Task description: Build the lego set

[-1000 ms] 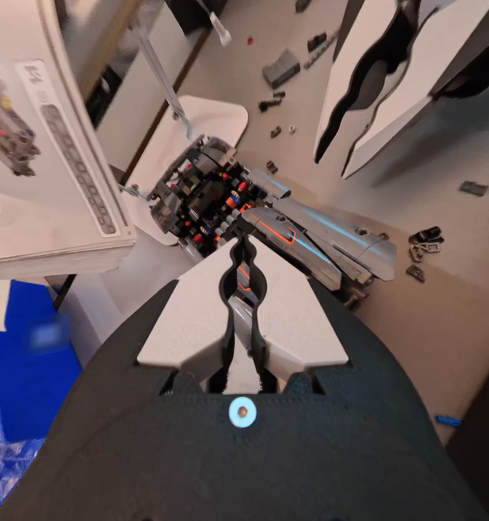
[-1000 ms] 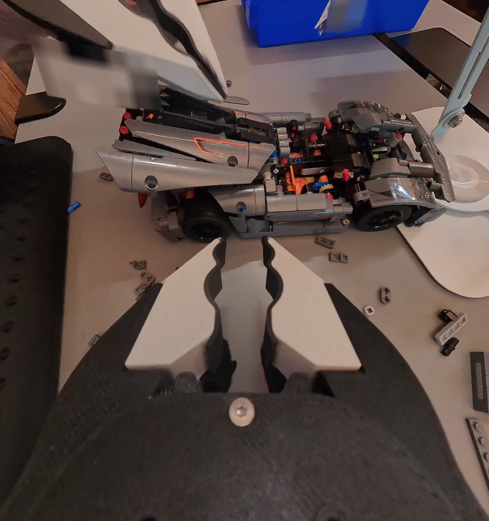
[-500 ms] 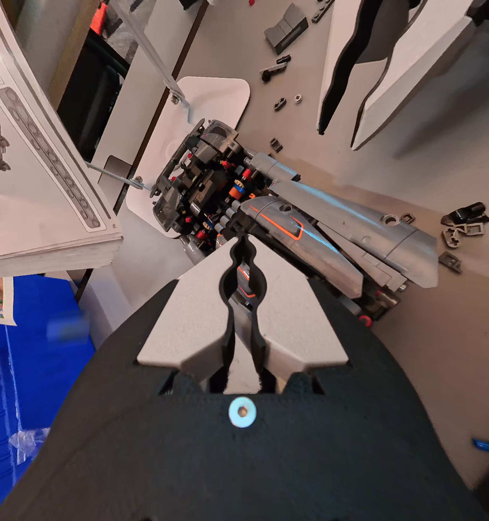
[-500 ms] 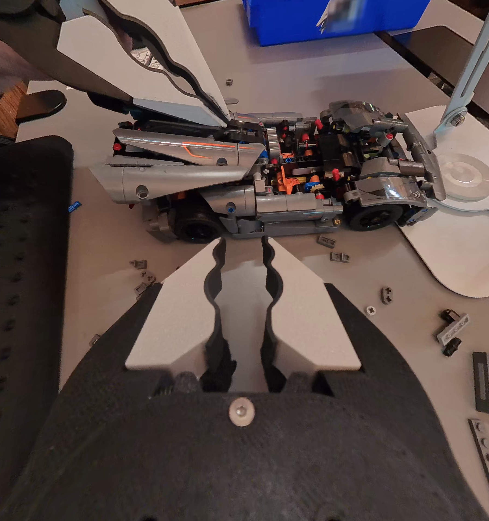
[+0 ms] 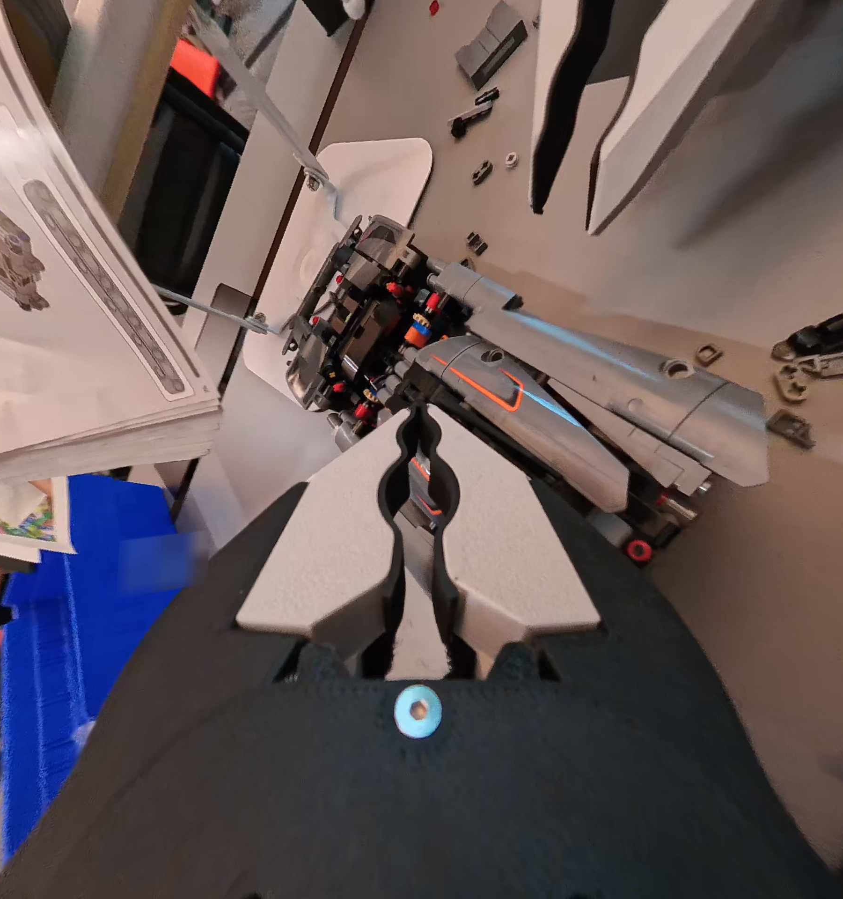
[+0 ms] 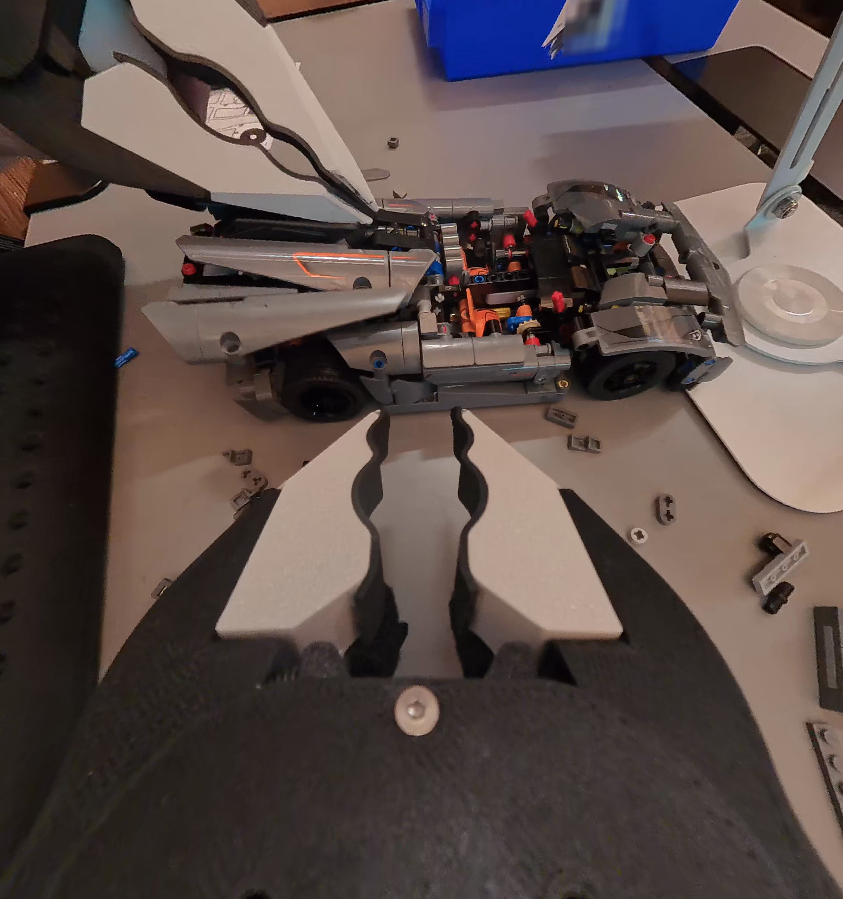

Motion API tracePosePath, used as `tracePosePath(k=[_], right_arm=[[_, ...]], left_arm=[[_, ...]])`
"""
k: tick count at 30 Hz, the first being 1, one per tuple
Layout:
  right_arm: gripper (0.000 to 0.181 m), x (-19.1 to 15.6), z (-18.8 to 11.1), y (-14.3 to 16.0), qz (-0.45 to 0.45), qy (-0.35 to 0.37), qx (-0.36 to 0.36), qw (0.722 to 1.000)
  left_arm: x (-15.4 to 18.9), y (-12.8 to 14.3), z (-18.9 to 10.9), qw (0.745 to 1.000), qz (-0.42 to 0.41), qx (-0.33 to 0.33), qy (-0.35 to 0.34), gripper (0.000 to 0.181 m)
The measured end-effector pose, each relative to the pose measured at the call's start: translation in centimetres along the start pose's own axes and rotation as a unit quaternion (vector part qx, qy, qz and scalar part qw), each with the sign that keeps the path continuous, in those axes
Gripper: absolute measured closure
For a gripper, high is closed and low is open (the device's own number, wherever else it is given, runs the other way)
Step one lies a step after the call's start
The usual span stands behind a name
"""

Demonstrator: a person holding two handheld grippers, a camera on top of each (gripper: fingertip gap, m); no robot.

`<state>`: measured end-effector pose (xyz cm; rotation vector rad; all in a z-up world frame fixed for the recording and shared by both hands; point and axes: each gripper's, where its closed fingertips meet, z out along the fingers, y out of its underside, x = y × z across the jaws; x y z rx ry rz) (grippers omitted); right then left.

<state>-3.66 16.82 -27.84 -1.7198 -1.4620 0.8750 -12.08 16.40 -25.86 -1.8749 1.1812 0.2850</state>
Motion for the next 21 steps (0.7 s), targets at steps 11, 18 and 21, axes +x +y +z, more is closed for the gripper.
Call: tracePosePath(k=[11,18,21], right_arm=[[0.157,-0.01,-0.03,0.00,0.000,0.000,0.000,1.000],[0.157,-0.12,0.01,0.04,-0.002,-0.001,-0.001,1.000],[0.157,-0.11,-0.07,-0.03,-0.001,0.000,0.002,1.000]], left_arm=[[-0.26,0.00,-0.20,0.999,0.024,0.014,-0.037,0.181],[-0.35,-0.13,-0.24,0.996,0.050,0.021,-0.070,0.181],[-0.55,-0.09,-0.42,0.997,0.045,0.017,-0.067,0.181]])
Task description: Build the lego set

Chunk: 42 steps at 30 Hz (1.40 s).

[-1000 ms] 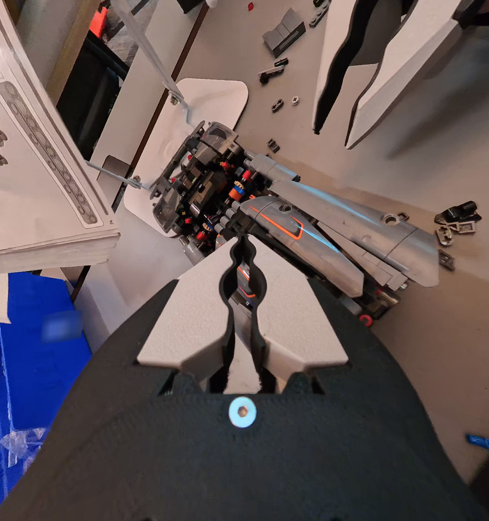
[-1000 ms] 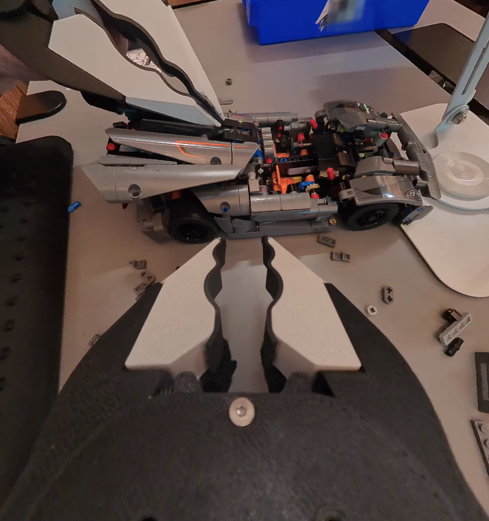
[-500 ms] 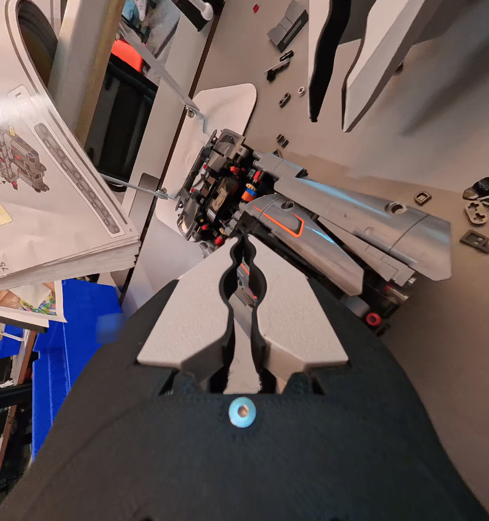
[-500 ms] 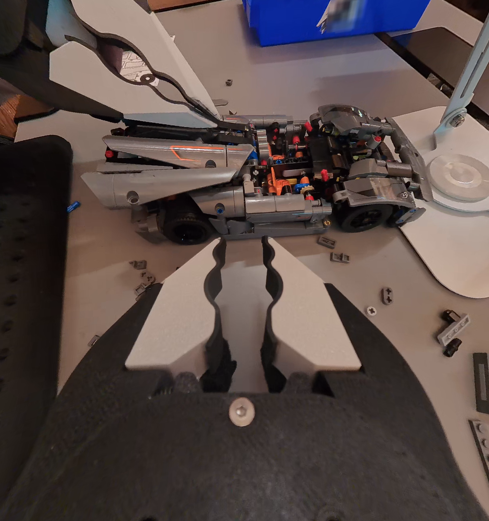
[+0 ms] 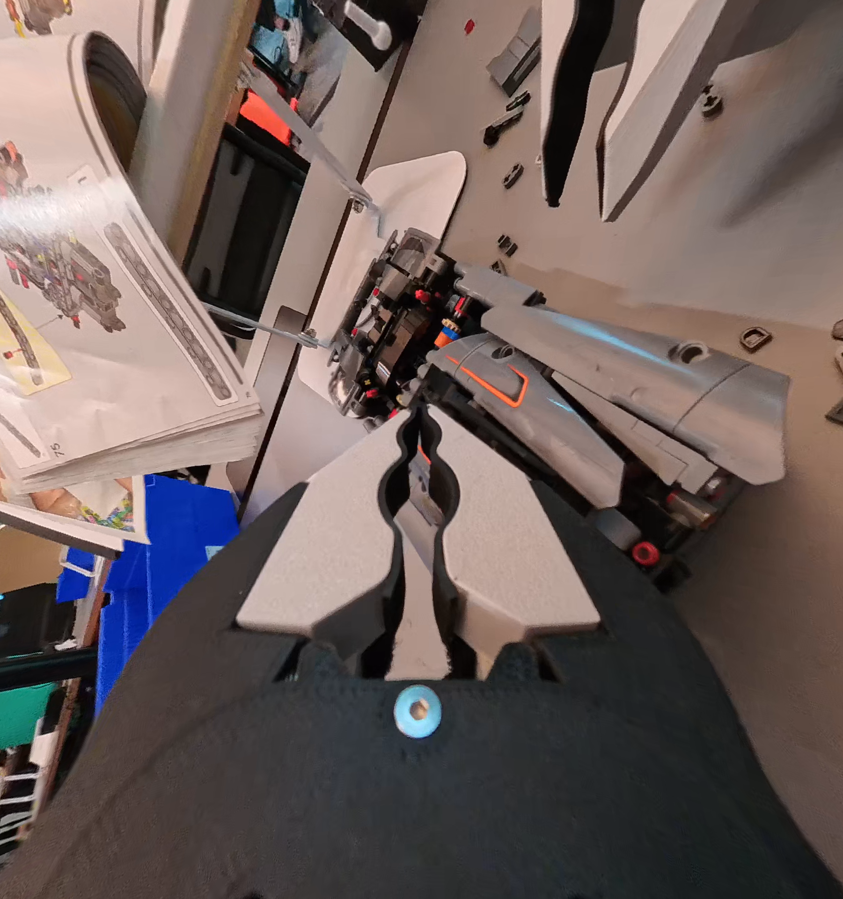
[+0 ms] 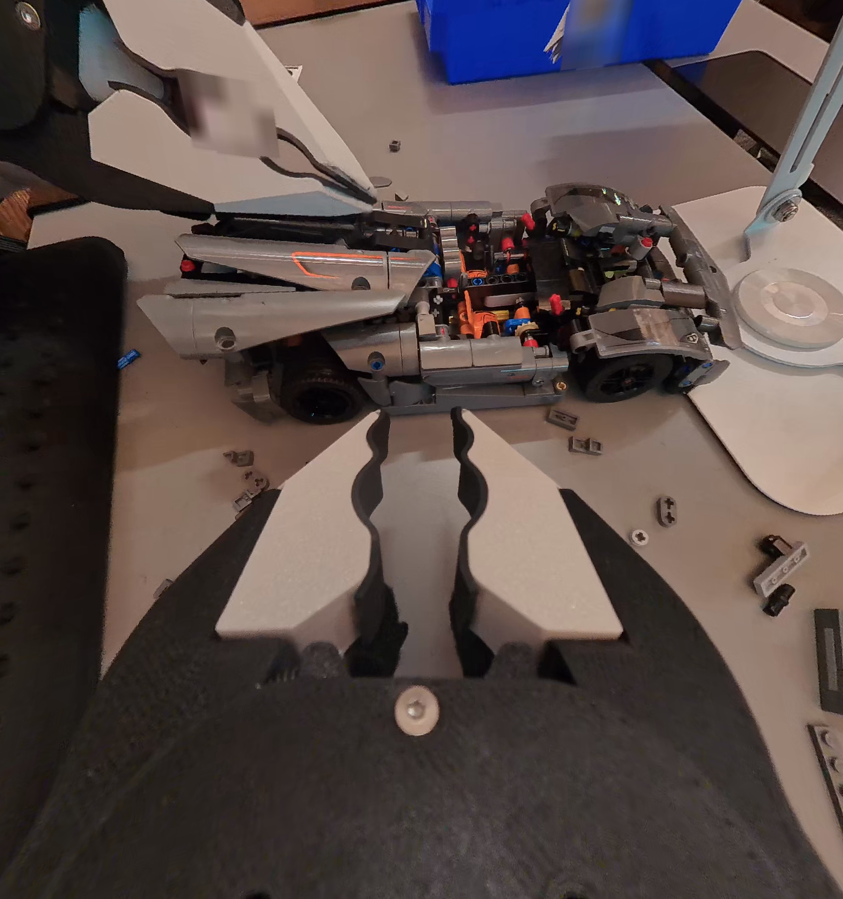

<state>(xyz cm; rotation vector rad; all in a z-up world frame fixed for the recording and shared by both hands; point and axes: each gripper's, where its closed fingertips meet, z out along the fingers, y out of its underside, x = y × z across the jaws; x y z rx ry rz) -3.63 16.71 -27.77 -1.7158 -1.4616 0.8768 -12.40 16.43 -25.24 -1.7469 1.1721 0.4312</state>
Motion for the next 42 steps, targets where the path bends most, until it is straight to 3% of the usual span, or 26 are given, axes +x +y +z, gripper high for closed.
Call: tracePosePath(k=[2,5,11,14,17,20,24,29,33,38,42], right_arm=[[0.156,-0.1,-0.1,-0.1,-0.001,-0.001,0.002,1.000],[0.155,-0.3,-0.1,-0.3,-0.006,-0.002,0.009,1.000],[0.151,-2.2,-0.5,-2.3,-0.038,-0.008,0.033,0.999],[0.146,-4.5,0.0,-3.9,-0.051,-0.028,0.034,0.998],[0.128,-7.3,1.3,-4.5,-0.113,-0.037,0.018,0.993],[0.115,-8.8,2.8,-4.7,-0.200,0.001,-0.004,0.980],[0.114,-8.9,4.6,-4.2,-0.296,0.072,-0.037,0.952],[0.128,-8.0,5.7,-4.5,-0.335,0.131,-0.041,0.932],[0.147,-7.7,5.2,-5.2,-0.309,0.125,-0.015,0.943],[0.153,-7.6,4.7,-5.9,-0.277,0.106,0.004,0.955],[0.157,-7.4,4.3,-6.6,-0.251,0.087,0.018,0.964]], left_arm=[[-0.5,0.0,-0.2,1.000,0.011,-0.002,-0.007,0.181],[-1.8,-0.6,-1.5,0.999,-0.039,0.032,-0.002,0.181],[-2.8,2.1,-4.8,0.992,-0.111,0.056,0.036,0.181],[-1.8,3.2,-5.8,0.983,-0.145,0.079,0.078,0.170],[-0.2,4.1,-6.4,0.976,-0.149,0.099,0.121,0.151],[0.9,4.1,-7.1,0.971,-0.140,0.136,0.140,0.136],[2.0,4.3,-7.3,0.970,-0.116,0.155,0.150,0.123],[2.5,3.3,-6.2,0.982,-0.048,0.151,0.106,0.111],[2.0,3.4,-4.1,0.993,0.049,0.100,0.025,0.118],[1.1,2.0,-4.5,0.989,0.065,0.131,-0.002,0.149],[0.4,1.3,-4.7,0.988,0.064,0.138,-0.006,0.153]])
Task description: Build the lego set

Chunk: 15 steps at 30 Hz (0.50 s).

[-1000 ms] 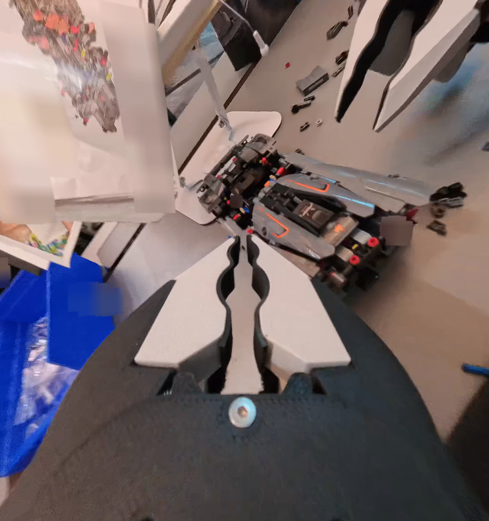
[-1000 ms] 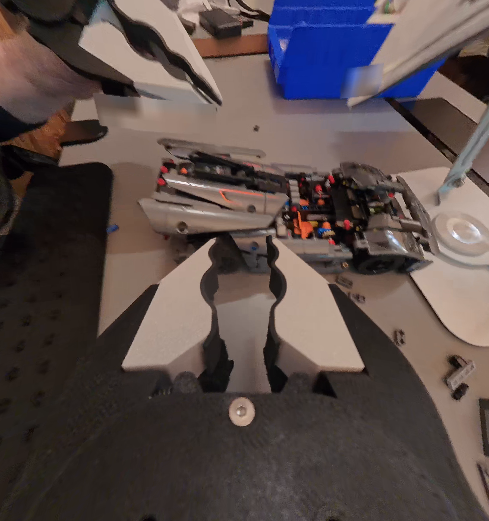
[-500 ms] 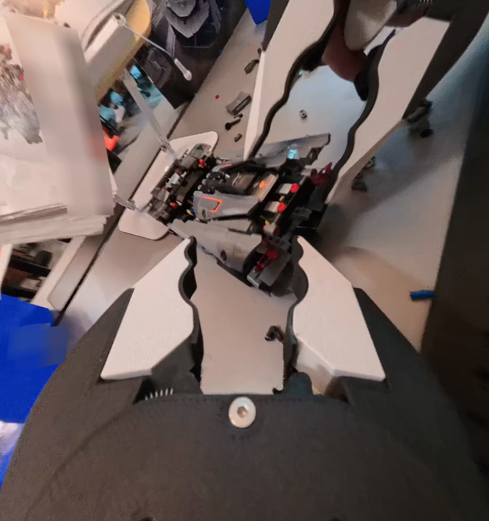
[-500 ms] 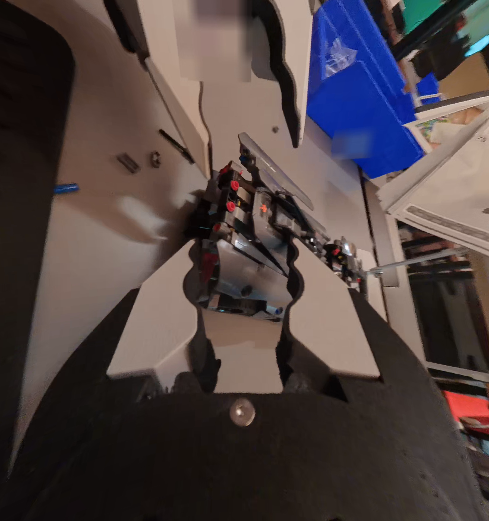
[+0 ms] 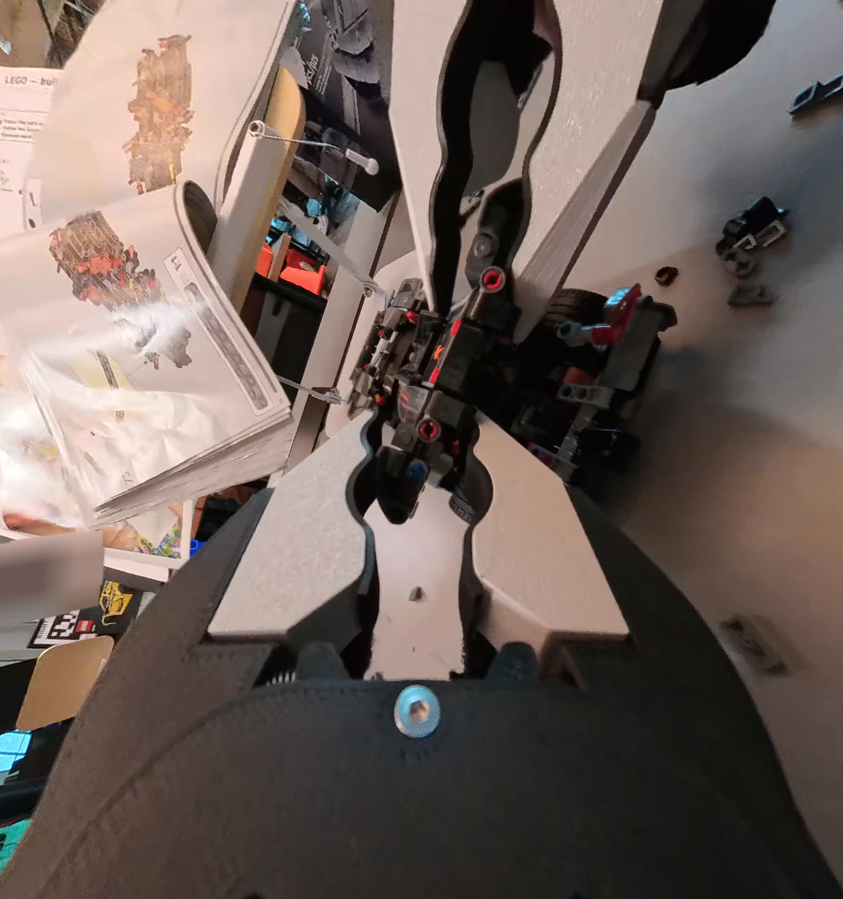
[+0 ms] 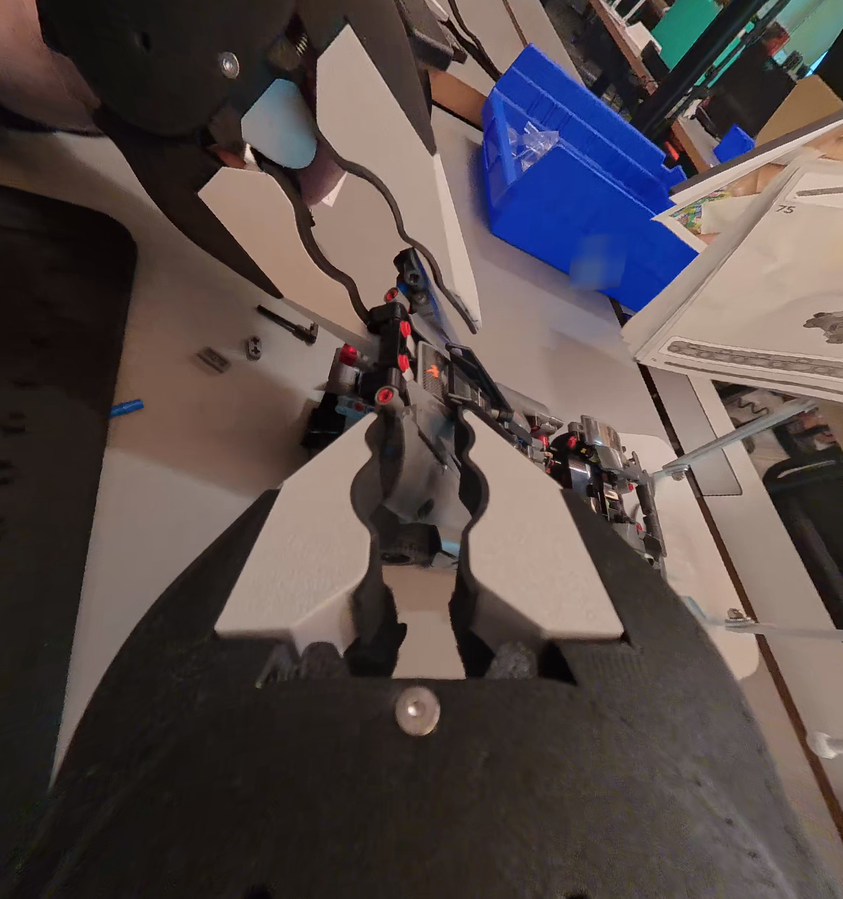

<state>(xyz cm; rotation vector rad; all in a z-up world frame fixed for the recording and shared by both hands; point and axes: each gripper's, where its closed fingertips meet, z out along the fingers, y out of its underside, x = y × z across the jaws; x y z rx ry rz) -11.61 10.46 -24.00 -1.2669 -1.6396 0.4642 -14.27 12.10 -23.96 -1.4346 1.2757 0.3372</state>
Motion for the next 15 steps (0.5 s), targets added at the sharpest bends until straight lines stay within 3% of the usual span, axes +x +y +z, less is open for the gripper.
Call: tracePosePath(k=[15], right_arm=[[0.159,3.0,-0.9,-1.1,0.133,-0.045,0.048,0.989]], left_arm=[[-2.5,-1.1,1.0,0.996,-0.065,0.003,0.067,0.154]])
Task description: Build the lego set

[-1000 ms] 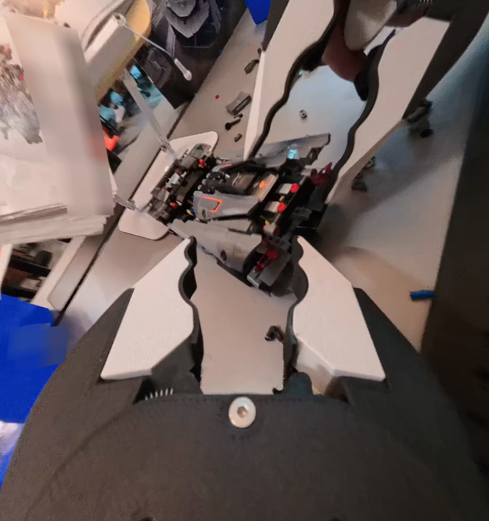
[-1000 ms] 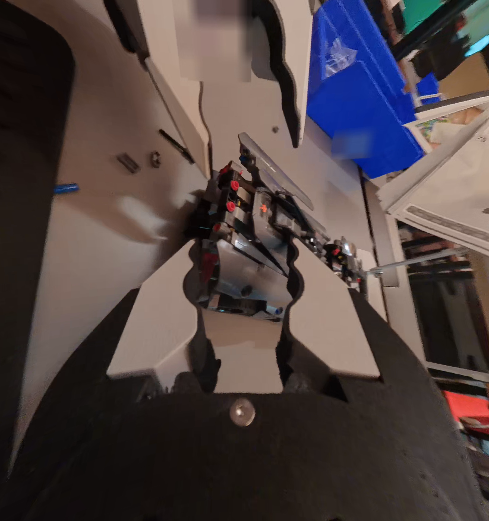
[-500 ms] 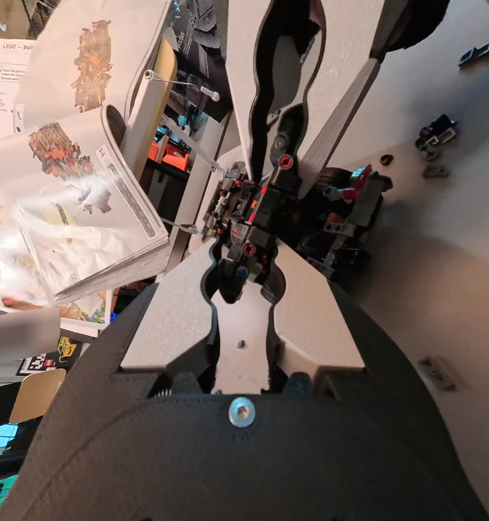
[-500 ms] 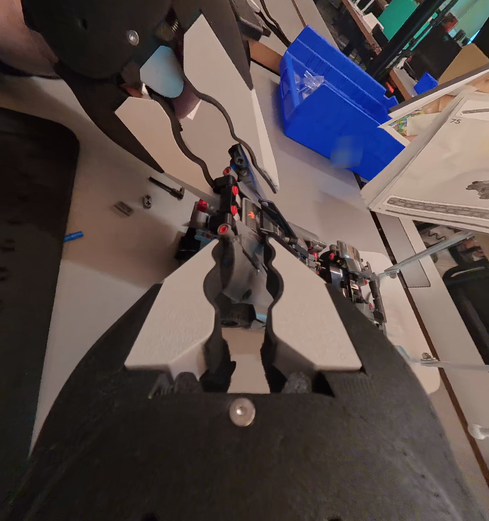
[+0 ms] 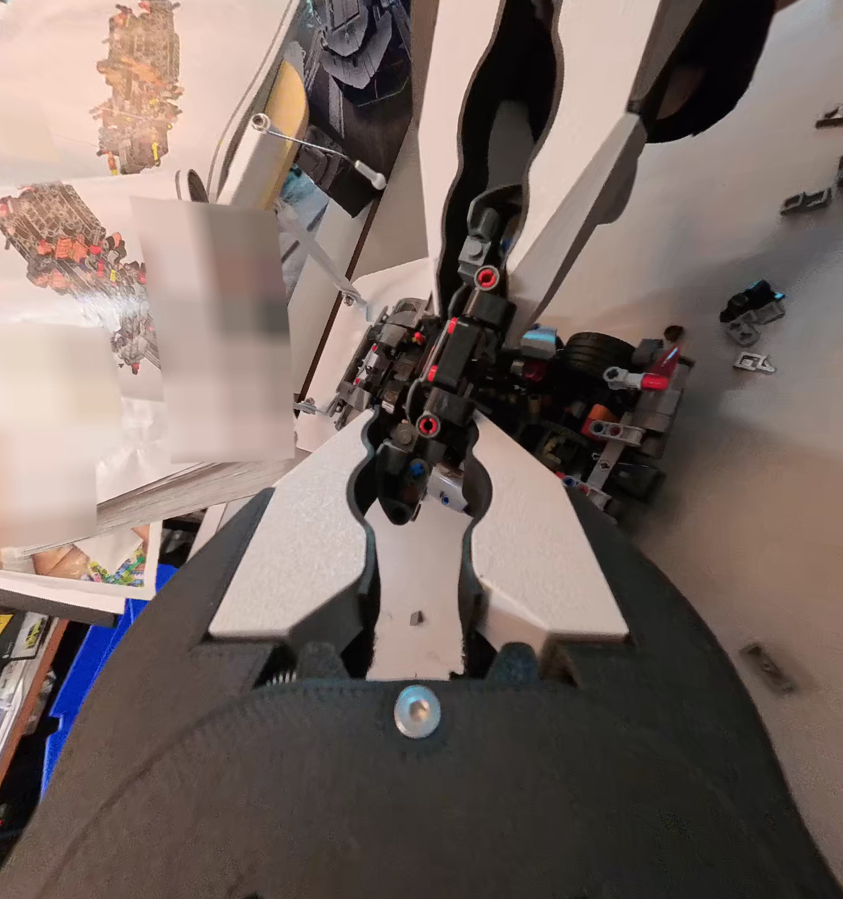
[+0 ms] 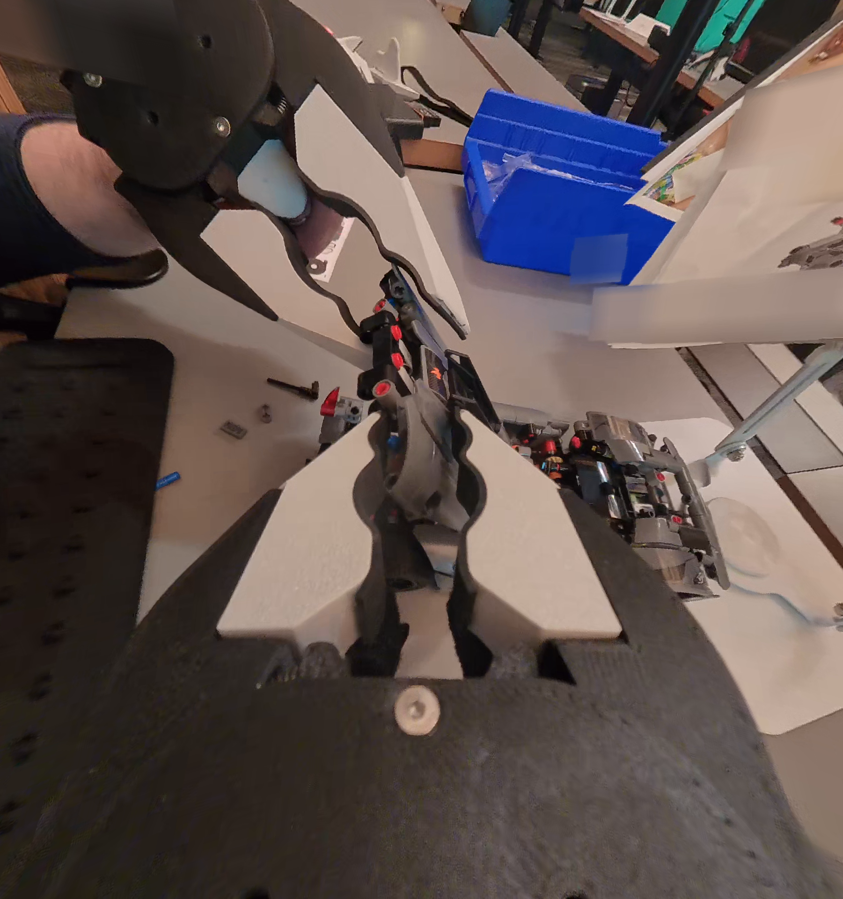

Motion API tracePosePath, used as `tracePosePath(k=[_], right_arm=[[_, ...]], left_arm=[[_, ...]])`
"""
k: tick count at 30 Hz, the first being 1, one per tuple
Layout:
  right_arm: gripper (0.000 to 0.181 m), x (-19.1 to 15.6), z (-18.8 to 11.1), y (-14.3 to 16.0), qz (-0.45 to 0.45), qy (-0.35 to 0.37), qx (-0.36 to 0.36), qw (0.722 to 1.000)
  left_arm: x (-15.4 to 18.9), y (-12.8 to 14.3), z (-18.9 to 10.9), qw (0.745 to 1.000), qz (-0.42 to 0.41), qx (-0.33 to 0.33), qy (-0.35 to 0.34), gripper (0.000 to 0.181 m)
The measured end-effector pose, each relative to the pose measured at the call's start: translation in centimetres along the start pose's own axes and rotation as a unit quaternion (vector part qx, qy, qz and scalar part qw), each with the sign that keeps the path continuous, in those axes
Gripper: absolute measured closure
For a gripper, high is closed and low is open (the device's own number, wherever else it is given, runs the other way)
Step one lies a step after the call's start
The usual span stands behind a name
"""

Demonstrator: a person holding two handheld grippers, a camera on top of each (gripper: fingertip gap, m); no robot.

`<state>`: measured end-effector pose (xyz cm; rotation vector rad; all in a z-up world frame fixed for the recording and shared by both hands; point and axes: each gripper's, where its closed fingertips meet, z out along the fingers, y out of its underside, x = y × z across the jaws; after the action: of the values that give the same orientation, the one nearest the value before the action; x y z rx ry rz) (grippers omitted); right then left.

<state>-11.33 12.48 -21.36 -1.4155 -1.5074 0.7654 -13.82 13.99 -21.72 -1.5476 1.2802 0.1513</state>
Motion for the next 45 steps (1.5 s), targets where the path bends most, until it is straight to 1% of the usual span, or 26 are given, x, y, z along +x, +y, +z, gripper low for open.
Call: tracePosePath(k=[5,8,9,13,17,20,22,24,26,27,29,30,32,34,35,36,37,38,40,43,44,45], right_arm=[[0.161,0.7,-0.1,-0.1,0.028,-0.007,0.002,1.000],[0.158,0.9,-0.1,0.2,0.031,-0.005,0.000,1.000],[0.154,0.9,-0.1,0.4,0.031,-0.004,-0.002,1.000],[0.149,0.7,-0.2,0.9,0.022,0.006,-0.011,1.000],[0.146,0.4,-0.7,0.8,0.015,0.016,-0.008,1.000],[0.147,0.5,-0.9,1.1,0.014,0.024,-0.012,1.000],[0.147,0.5,-1.1,1.6,0.013,0.028,-0.017,0.999],[0.147,0.6,-1.4,1.8,0.014,0.033,-0.018,0.999],[0.147,0.6,-1.5,2.0,0.020,0.032,-0.018,0.999],[0.146,0.5,-1.4,2.2,0.020,0.031,-0.020,0.999],[0.147,0.6,-1.2,2.4,0.013,0.038,-0.024,0.999],[0.147,0.7,-1.2,2.3,0.014,0.041,-0.022,0.999],[0.148,1.0,-1.2,2.0,0.020,0.045,-0.013,0.999],[0.149,1.3,-1.3,1.8,0.026,0.047,-0.006,0.999],[0.148,1.4,-1.4,1.8,0.029,0.046,-0.006,0.998],[0.148,1.5,-1.4,1.7,0.031,0.047,-0.004,0.998],[0.148,1.6,-1.4,1.7,0.033,0.046,-0.002,0.998],[0.148,1.5,-1.4,1.7,0.036,0.044,-0.001,0.998],[0.148,1.4,-1.3,1.7,0.039,0.039,0.001,0.998],[0.148,1.5,-1.3,1.6,0.043,0.038,0.005,0.998],[0.148,1.5,-1.3,1.6,0.046,0.036,0.006,0.998],[0.148,1.5,-1.3,1.6,0.048,0.034,0.007,0.998]], left_arm=[[-0.3,-0.1,0.5,0.999,-0.022,-0.010,0.037,0.154],[-0.3,-0.1,0.9,0.999,-0.025,-0.010,0.036,0.154],[-0.2,0.1,0.9,0.999,-0.029,-0.012,0.037,0.153],[-0.2,0.1,0.9,0.998,-0.055,0.000,0.028,0.149],[-0.2,0.9,-0.3,0.997,-0.081,-0.006,0.008,0.136],[-0.7,1.7,-1.8,0.995,-0.095,-0.012,-0.034,0.131],[-0.9,2.3,-3.2,0.993,-0.105,-0.019,-0.058,0.131],[0.0,2.4,-4.3,0.992,-0.112,-0.013,-0.060,0.136],[1.5,2.3,-4.7,0.992,-0.116,-0.014,-0.040,0.143],[2.6,2.1,-4.6,0.994,-0.109,-0.012,-0.023,0.148],[5.2,1.9,-4.1,0.996,-0.083,-0.033,0.026,0.157],[6.3,1.8,-3.8,0.996,-0.069,-0.043,0.042,0.156],[7.3,1.2,-2.9,0.996,-0.056,-0.042,0.052,0.150],[8.0,0.7,-1.9,0.993,-0.078,-0.040,0.076,0.138],[7.6,0.5,-1.3,0.992,-0.098,-0.040,0.071,0.134],[7.7,0.2,-0.8,0.989,-0.119,-0.036,0.084,0.131],[7.9,0.0,-0.3,0.984,-0.144,-0.035,0.101,0.119],[7.7,-0.2,0.1,0.980,-0.167,-0.035,0.106,0.114],[7.5,-1.1,0.6,0.970,-0.210,-0.005,0.124,0.110],[7.6,-1.0,1.4,0.950,-0.275,-0.009,0.148,0.086],[7.9,-1.4,1.5,0.943,-0.292,0.006,0.160,0.085],[7.9,-1.6,1.7,0.938,-0.305,0.014,0.163,0.077]])
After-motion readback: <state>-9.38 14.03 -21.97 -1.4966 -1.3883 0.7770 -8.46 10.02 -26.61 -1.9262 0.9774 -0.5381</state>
